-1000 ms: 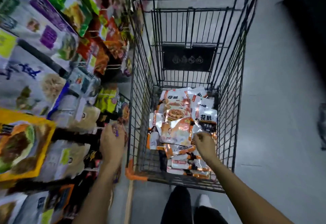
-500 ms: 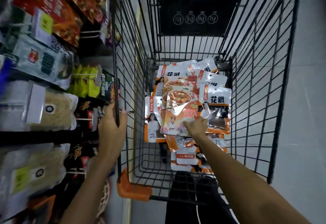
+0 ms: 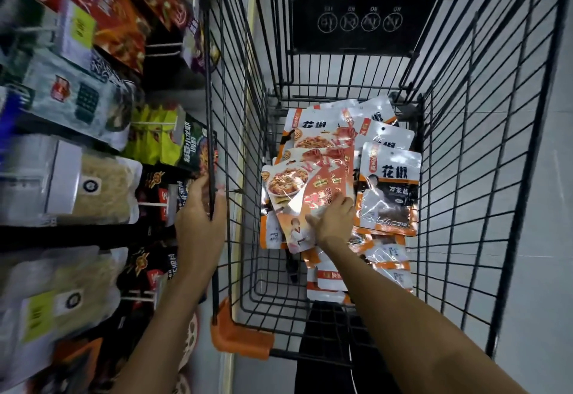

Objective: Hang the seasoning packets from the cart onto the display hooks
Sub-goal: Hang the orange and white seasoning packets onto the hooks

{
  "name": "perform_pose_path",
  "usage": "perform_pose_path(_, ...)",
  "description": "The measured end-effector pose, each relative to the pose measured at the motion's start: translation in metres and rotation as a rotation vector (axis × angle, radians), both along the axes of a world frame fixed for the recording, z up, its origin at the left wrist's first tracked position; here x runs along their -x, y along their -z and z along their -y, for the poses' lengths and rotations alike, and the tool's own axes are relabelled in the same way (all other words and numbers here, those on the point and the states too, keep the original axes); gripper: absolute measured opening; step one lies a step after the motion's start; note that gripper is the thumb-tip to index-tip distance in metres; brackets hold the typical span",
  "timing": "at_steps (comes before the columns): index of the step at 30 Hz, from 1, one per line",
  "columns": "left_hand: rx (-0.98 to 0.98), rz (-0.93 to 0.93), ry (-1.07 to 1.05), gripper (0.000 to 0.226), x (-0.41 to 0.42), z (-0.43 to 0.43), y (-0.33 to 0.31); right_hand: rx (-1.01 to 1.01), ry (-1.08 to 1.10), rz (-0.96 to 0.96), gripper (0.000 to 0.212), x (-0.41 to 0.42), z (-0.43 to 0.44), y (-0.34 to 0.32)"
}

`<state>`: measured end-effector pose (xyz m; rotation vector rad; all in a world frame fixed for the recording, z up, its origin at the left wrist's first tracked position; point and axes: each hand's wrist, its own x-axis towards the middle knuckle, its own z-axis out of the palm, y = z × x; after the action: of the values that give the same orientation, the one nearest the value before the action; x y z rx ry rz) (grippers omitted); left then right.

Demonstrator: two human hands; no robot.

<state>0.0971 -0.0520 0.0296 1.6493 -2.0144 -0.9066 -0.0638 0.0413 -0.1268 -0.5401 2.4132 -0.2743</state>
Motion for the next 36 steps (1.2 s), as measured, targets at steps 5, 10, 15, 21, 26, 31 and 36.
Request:
perform_pose_path(5,0.034,0.027,0.037,0.017,-0.001,0.0,0.0,-0.098,0.053,-0.007,0.084,0.007,-0.004,0.001)
perform_pose_path(10,0.044,0.012,0.058,0.02,-0.001,0.0,-0.003,0.038,0.141,0.121,0.054,0.008,-0.007,0.001)
perform_pose_path(15,0.043,0.034,0.093,0.02,-0.002,0.001,-0.007,0.326,0.347,0.466,0.034,0.017,-0.022,-0.014)
perform_pose_path(21,0.081,0.105,0.062,0.037,-0.001,-0.003,-0.041,0.579,0.441,0.605,0.017,0.048,-0.039,-0.089)
perform_pose_path(26,-0.167,-0.177,0.06,0.069,0.017,-0.002,-0.076,0.763,0.453,0.978,0.025,0.055,-0.023,-0.171)
perform_pose_path(31,-0.583,-0.501,-0.016,0.029,0.019,0.012,-0.09,0.846,0.214,1.184,0.035,0.027,0.009,-0.203)
perform_pose_path(36,-0.56,-0.428,-0.128,0.04,-0.016,0.035,-0.089,0.767,0.232,0.727,0.015,0.033,0.013,-0.144)
